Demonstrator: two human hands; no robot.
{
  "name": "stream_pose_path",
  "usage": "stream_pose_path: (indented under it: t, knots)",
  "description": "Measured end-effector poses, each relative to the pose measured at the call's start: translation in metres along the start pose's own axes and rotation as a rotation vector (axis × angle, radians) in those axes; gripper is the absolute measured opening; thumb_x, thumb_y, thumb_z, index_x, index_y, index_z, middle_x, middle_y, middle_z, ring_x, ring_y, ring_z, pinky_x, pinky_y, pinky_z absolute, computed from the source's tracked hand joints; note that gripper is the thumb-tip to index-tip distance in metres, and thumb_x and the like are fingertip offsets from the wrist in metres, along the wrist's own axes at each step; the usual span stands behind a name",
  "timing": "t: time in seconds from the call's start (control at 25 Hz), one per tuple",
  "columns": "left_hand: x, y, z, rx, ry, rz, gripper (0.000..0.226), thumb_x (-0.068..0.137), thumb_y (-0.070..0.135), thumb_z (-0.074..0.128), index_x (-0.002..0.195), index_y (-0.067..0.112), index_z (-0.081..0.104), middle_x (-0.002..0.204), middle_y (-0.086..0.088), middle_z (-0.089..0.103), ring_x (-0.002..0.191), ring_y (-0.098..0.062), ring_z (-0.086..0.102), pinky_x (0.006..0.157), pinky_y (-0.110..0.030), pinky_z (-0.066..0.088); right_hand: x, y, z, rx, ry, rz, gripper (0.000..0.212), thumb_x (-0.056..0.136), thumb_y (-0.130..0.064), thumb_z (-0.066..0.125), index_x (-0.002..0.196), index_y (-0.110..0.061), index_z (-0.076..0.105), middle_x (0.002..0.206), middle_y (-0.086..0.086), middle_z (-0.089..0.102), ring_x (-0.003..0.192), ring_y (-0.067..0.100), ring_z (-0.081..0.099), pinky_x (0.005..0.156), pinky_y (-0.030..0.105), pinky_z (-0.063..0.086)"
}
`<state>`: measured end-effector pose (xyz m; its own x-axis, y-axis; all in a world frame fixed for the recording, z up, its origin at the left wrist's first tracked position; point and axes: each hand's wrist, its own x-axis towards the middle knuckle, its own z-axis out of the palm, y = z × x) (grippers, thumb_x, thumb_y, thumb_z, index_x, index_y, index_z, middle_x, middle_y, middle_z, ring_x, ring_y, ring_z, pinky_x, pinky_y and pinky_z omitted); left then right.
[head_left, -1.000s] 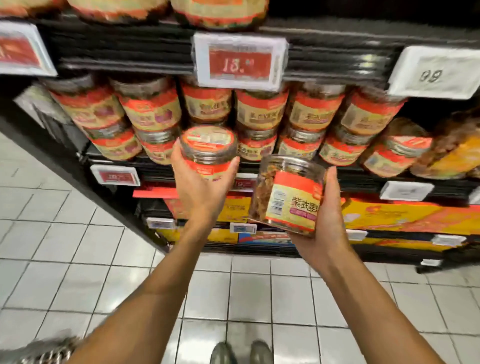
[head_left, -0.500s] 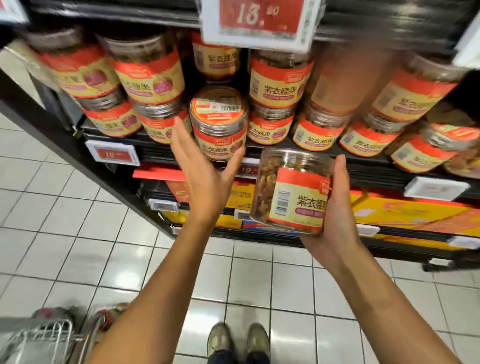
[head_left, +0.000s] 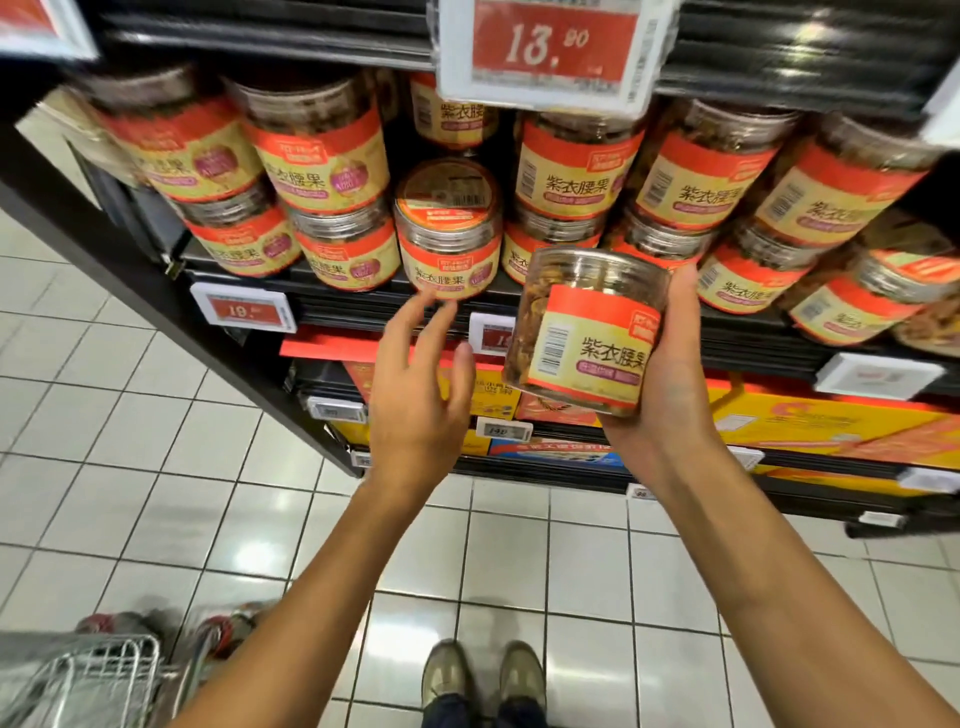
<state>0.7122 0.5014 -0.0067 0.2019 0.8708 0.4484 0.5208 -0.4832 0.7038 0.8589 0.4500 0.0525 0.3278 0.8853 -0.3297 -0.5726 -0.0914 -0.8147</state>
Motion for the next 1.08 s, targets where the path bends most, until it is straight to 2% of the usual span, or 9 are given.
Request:
stream_pose_path:
  t: [0.08, 0.16, 0.32, 0.48, 0.56, 0.68, 0.84, 0.96, 1.08]
  knots:
    - [0.009, 0.025, -0.017, -0.498, 0.018, -0.318, 0.033, 0.092, 0.034, 0.043, 0.11, 0.018, 0.066, 0.108, 0.001, 0.068, 0.105, -0.01, 0.062, 0.088, -0.032, 0.052, 0.003, 0.003, 0.016, -0.049, -0.005, -0.053, 0.055, 0.09, -0.063, 0.028, 0.091, -0.031, 0.073, 0.09, -0.004, 0.075, 0.086, 0.013, 0.071, 0.064, 0.027, 0.057]
    - [0.019, 0.043, -0.027, -0.812, -0.103, -0.436, 0.045, 0.088, 0.052, 0.039, 0.114, 0.026, 0.063, 0.109, 0.001, 0.07, 0.105, -0.011, 0.064, 0.087, -0.027, 0.053, 0.004, 0.007, 0.033, -0.081, -0.04, -0.104, 0.058, 0.09, -0.062, 0.027, 0.113, -0.027, 0.066, 0.106, -0.001, 0.072, 0.1, 0.015, 0.068, 0.081, 0.034, 0.056]
    - [0.035, 0.056, -0.034, -0.674, 0.019, -0.349, 0.068, 0.073, 0.058, 0.053, 0.123, 0.013, 0.047, 0.11, -0.001, 0.065, 0.103, -0.016, 0.064, 0.089, -0.045, 0.053, -0.001, 0.009, 0.047, -0.123, -0.287, -0.189, 0.067, 0.09, -0.058, 0.013, 0.131, -0.02, 0.049, 0.128, -0.001, 0.06, 0.121, 0.011, 0.054, 0.095, 0.025, 0.048]
    - [0.043, 0.045, -0.033, -0.666, 0.159, -0.317, 0.051, 0.07, 0.055, 0.058, 0.107, 0.024, 0.044, 0.084, 0.023, 0.066, 0.082, 0.0, 0.064, 0.074, -0.027, 0.054, -0.013, 0.009, 0.044, -0.402, -0.024, -0.343, 0.056, 0.087, -0.052, 0.027, 0.119, -0.019, 0.059, 0.114, -0.006, 0.067, 0.11, 0.007, 0.061, 0.094, 0.027, 0.049]
    - [0.053, 0.047, -0.035, -0.687, 0.166, -0.246, 0.041, 0.074, 0.051, 0.057, 0.101, 0.026, 0.037, 0.085, 0.017, 0.064, 0.081, -0.001, 0.062, 0.074, -0.028, 0.053, -0.019, 0.011, 0.047, -0.367, -0.039, -0.431, 0.039, 0.091, -0.041, 0.032, 0.105, -0.021, 0.063, 0.101, -0.005, 0.072, 0.101, 0.01, 0.065, 0.084, 0.02, 0.051]
    - [0.071, 0.048, -0.038, -0.52, 0.187, -0.152, 0.038, 0.082, 0.051, 0.051, 0.103, 0.023, 0.037, 0.105, -0.001, 0.049, 0.102, -0.018, 0.053, 0.092, -0.042, 0.046, -0.011, 0.004, 0.058, -0.306, -0.095, -0.476, 0.033, 0.091, -0.035, 0.033, 0.106, -0.023, 0.06, 0.105, -0.008, 0.069, 0.109, 0.01, 0.062, 0.094, 0.022, 0.048]
    - [0.086, 0.036, -0.041, -0.299, 0.138, -0.217, 0.05, 0.085, 0.055, 0.042, 0.112, 0.012, 0.049, 0.105, 0.005, 0.03, 0.111, -0.022, 0.039, 0.105, -0.042, 0.034, 0.013, -0.007, 0.073, -0.314, -0.136, -0.493, 0.032, 0.091, -0.032, 0.035, 0.089, -0.031, 0.067, 0.092, -0.02, 0.07, 0.103, -0.002, 0.061, 0.089, 0.016, 0.047]
    - [0.087, 0.027, -0.038, -0.301, 0.056, -0.188, 0.033, 0.094, 0.033, 0.046, 0.106, 0.003, 0.053, 0.106, 0.002, 0.032, 0.102, -0.018, 0.045, 0.1, -0.042, 0.041, 0.032, -0.01, 0.073, -0.561, -0.081, -0.517, 0.039, 0.093, -0.039, 0.033, 0.084, -0.028, 0.069, 0.084, -0.014, 0.065, 0.105, 0.006, 0.057, 0.097, 0.032, 0.044]
    - [0.065, 0.023, -0.036, -0.269, 0.234, -0.12, 0.035, 0.093, 0.015, 0.052, 0.124, -0.001, 0.052, 0.113, -0.005, 0.048, 0.107, -0.018, 0.053, 0.096, -0.025, 0.044, 0.036, 0.001, 0.062, -0.644, -0.01, -0.518, 0.031, 0.093, -0.046, 0.034, 0.088, -0.024, 0.056, 0.093, 0.011, 0.054, 0.106, 0.027, 0.052, 0.099, 0.047, 0.042]
